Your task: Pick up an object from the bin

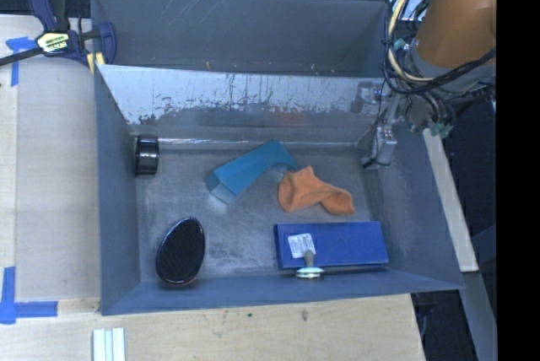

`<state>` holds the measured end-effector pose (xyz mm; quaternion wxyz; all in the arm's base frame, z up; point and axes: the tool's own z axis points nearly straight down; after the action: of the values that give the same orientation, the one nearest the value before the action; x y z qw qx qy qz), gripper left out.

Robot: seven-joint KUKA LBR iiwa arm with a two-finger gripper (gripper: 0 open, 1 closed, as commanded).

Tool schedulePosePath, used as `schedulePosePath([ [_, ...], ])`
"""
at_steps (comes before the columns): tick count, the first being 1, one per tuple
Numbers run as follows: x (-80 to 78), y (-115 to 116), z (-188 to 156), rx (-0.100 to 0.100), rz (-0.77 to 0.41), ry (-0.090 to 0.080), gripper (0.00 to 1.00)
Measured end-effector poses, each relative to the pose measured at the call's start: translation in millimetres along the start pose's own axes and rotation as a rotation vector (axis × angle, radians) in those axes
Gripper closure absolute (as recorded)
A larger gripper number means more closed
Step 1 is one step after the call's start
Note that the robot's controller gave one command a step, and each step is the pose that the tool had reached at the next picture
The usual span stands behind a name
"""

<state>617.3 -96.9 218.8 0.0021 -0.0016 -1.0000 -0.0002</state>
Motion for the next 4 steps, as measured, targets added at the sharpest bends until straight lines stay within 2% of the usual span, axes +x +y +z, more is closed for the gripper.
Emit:
schedulePosePath([
  [1,-1.2,0,-5,0.001,-0.002,-0.008,0.00],
  [2,5.0,22,49,0.001,0.047,-0.014,0.00],
  [3,2.8,39,77,-0.001,0.119,-0.002,0.00],
  [4,10.9,51,127,0.001,0.130,-0.013,0.00],
])
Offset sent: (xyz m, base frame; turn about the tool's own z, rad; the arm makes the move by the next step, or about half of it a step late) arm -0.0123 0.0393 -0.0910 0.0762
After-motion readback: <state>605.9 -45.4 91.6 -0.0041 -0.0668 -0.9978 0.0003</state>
